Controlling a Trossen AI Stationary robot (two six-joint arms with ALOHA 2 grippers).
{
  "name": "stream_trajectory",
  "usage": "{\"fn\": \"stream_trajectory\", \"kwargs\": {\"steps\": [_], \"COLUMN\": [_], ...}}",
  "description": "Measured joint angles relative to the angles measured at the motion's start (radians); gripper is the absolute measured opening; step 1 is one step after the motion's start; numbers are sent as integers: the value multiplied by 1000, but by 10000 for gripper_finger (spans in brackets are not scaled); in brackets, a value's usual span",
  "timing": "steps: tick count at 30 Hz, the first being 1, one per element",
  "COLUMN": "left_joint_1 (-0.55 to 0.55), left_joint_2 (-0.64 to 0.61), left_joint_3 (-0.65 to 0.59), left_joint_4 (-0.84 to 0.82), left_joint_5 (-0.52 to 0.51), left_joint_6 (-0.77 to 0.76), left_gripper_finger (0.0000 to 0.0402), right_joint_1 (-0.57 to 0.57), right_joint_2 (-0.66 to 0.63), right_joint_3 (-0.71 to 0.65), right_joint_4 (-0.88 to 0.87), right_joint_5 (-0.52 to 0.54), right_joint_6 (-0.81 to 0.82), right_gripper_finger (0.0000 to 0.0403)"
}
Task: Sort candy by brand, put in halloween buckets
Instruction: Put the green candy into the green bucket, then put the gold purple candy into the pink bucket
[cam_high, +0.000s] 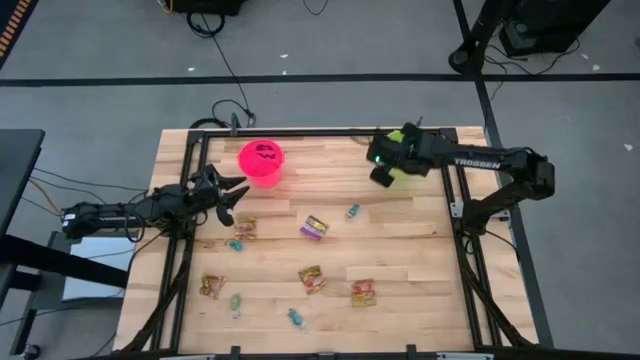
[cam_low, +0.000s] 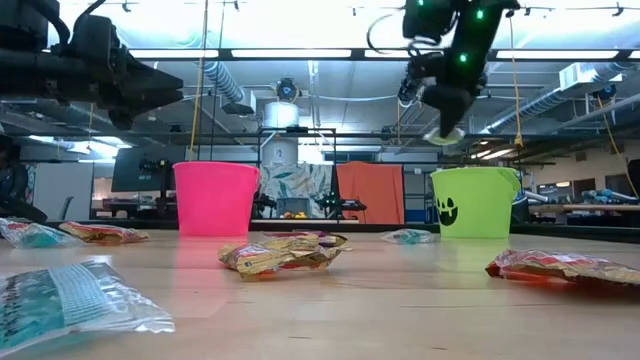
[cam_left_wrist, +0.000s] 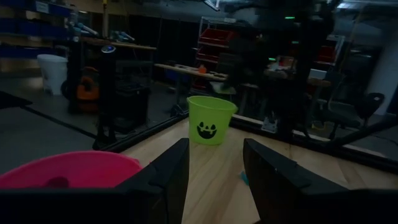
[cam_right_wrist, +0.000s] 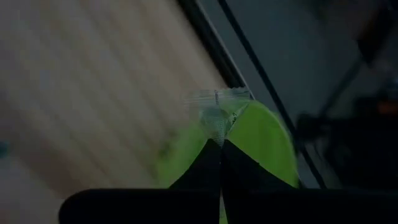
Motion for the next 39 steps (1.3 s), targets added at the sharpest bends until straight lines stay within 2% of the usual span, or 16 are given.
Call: {"fn": "stream_trajectory", "kwargs": {"steps": [4,9,14,18,25,29,31,35,39], "left_joint_1": [0,0,0,0,0,0,0,0,0], "left_joint_2": [0,0,0,0,0,0,0,0,27], "left_joint_3": [0,0,0,0,0,0,0,0,0], "left_joint_4": [0,0,0,0,0,0,0,-7,-21], "left_joint_5": [14,14,14,14,13,13,13,27,93], "left_joint_6": [0,0,0,0,5,5,6,6,-9], "left_gripper_finger": [157,157,157,157,157,157,157,157,157], "right_joint_1": [-103,-210,-256,-274,-274,-271,-256,-173,-48], "right_joint_2": [-13,-12,-12,-11,-11,-11,-11,-11,-11], "right_joint_3": [0,0,0,0,0,0,0,0,0], "right_joint_4": [-9,1,6,7,2,7,26,129,312], "right_joint_5": [17,-56,-93,-180,-153,-162,-221,-413,-450], "right_joint_6": [-14,-47,-60,-78,-78,-75,-82,-86,-122], "right_gripper_finger": [6,6,8,33,118,150,156,156,156]}}
